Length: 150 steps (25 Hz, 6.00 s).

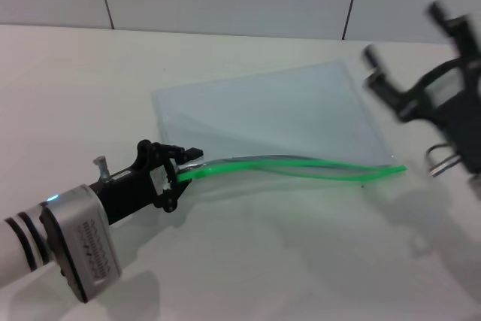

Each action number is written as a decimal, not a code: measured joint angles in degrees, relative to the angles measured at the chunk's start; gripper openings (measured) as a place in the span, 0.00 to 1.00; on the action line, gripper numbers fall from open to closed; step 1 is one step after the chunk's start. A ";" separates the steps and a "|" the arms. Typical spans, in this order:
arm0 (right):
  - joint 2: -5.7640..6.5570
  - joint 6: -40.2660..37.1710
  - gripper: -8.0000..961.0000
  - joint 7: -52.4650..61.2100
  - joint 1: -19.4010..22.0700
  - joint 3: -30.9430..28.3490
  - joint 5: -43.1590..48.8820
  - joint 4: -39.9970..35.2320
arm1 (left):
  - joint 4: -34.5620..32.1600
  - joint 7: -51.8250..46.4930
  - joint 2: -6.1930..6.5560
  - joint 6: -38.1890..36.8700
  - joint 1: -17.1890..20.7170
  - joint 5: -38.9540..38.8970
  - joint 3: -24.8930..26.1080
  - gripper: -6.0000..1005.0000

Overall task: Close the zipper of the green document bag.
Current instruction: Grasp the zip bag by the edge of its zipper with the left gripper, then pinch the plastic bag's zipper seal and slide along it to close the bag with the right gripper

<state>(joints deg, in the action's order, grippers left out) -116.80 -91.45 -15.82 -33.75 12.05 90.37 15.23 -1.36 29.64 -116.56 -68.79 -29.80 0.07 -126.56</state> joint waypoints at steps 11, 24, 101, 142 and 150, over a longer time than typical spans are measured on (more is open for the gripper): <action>-0.32 12.64 0.92 -12.28 -5.74 2.42 17.88 0.57 | -0.06 -5.31 0.20 -0.38 -1.77 1.10 -0.09 0.06; -0.54 25.29 0.87 -23.16 -10.11 1.91 22.65 3.73 | -1.43 -6.85 0.22 -0.48 -2.19 2.39 -0.09 0.06; -0.85 33.01 0.10 -36.56 -11.79 0.42 23.29 6.74 | -3.82 -6.97 0.02 -0.56 -1.92 3.89 -0.79 0.06; -0.43 34.86 0.09 -39.46 -8.03 -5.06 22.57 7.97 | -3.82 -6.53 0.02 -0.48 -1.58 3.51 -0.79 0.06; -0.42 35.85 0.08 -39.15 -6.84 -6.55 22.56 7.71 | -3.82 -6.37 0.08 -0.55 -1.20 3.29 -0.19 0.06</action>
<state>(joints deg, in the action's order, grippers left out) -117.22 -55.61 -54.98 -40.59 5.50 112.92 22.94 -5.18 23.27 -116.48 -69.33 -31.00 3.36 -126.75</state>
